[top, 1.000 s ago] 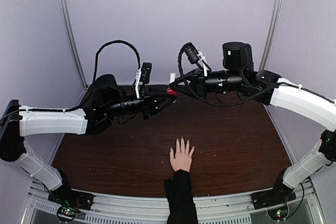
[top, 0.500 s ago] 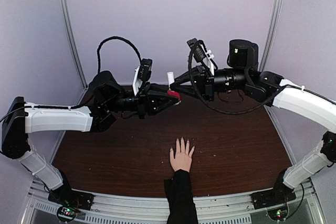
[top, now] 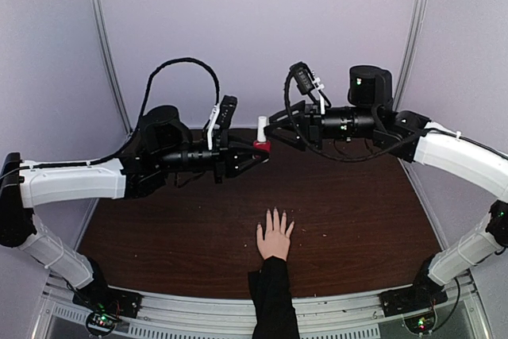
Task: Paint the nails
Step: Unscrew the nail polish bottle cap from the nail polish bottle.
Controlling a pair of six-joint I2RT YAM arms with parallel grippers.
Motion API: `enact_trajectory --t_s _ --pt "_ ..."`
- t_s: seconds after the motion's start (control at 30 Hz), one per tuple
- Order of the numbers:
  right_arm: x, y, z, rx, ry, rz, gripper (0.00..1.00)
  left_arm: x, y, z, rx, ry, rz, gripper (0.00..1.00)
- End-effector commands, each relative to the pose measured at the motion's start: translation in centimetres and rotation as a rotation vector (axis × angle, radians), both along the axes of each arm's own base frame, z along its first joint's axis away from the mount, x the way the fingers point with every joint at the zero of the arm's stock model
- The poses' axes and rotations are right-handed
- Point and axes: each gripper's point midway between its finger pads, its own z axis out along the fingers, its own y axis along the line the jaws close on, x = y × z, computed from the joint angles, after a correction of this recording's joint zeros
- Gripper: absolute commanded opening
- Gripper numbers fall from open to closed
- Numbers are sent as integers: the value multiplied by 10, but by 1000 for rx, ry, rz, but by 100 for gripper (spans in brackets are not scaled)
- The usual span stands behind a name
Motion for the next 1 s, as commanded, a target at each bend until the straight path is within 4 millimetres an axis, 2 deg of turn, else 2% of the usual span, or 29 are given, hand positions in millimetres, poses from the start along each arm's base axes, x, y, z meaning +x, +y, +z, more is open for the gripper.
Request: enact_trajectory --t_s 0.0,0.2,0.3,0.5,0.6,0.77,0.97 --pt "26 -19 7 -46 -3 -199 59 28 7 -3 113 -66 184 0" --pt "44 -19 2 -71 67 -291 61 47 11 -11 171 -59 286 0" --pt "48 -13 -5 -65 108 -289 68 49 9 -14 188 -50 288 0" --pt "54 2 -19 -75 174 -280 66 50 1 -19 220 -57 288 0" --pt "56 9 -25 -80 191 -275 60 50 -5 -22 236 -52 280 0" --pt "56 11 -29 -89 195 -275 44 52 -5 -24 243 -51 291 0" --pt "55 13 -31 -94 203 -267 14 55 -4 -26 253 -49 311 0"
